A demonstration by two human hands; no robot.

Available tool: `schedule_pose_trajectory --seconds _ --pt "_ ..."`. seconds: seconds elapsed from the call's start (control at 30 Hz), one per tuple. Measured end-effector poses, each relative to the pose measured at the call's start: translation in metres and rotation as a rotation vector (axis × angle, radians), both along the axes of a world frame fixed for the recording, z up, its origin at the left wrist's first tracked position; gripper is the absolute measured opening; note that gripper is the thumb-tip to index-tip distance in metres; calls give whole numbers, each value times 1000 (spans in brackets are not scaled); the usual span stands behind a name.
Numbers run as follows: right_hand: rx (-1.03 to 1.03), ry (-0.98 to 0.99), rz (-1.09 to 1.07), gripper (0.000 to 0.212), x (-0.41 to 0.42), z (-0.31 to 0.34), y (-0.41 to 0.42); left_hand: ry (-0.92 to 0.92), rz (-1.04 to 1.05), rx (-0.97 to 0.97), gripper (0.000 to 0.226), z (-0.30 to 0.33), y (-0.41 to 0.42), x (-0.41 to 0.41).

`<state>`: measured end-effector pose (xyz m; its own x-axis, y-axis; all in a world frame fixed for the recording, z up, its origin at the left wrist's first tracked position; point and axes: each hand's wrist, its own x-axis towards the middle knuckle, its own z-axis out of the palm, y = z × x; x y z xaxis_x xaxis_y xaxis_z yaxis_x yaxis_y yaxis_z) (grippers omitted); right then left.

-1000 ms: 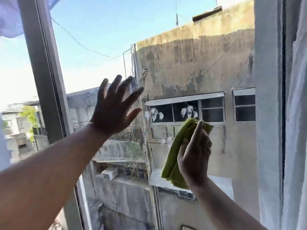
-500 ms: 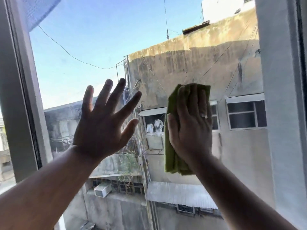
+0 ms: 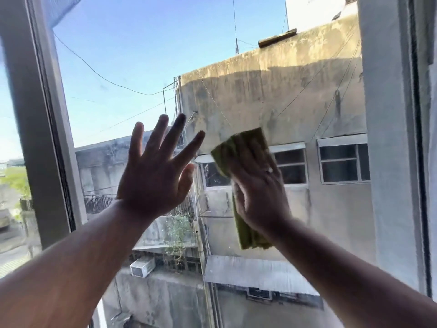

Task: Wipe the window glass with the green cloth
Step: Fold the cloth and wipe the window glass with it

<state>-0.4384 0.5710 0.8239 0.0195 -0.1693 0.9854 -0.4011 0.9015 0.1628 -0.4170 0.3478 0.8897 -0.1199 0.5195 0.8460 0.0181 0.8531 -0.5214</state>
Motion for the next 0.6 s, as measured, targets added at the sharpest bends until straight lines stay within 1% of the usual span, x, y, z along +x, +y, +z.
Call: schedule_pose_trajectory --seconds 0.07,0.1,0.13,0.17,0.2,0.27,0.33,0.4,0.43,0.47,0.5,0.6 --pt "372 -24 -36 78 6 -20 -9 -53 -27 -7 57 2 -1 5" --pt "540 -34 -55 78 9 -20 2 -76 -37 -27 58 4 -3 9" --pt "657 -29 -79 74 10 -12 17 -87 -33 -55 59 6 -9 11" --pt "699 -25 -108 69 10 0 32 -80 -9 -80 60 9 -16 14" --pt "652 -18 -130 63 10 14 46 -64 24 -89 61 12 -22 15" --pt "375 -13 -101 55 9 41 68 -47 70 -46 64 17 -31 15" --pt "104 -17 -33 51 8 55 66 -44 77 2 66 15 -33 11" --pt "-53 -8 -22 53 3 51 39 -35 62 -19 65 13 -33 5" --pt "-74 1 -29 58 0 42 20 -31 50 -31 64 13 -34 3" --pt "-33 14 -38 63 -2 28 0 -27 40 -35 64 14 -35 1" --pt "76 18 -43 67 -2 7 -17 -24 33 -32 63 14 -37 0" --pt "613 18 -106 72 4 -61 -35 -23 33 -20 63 14 -39 2"
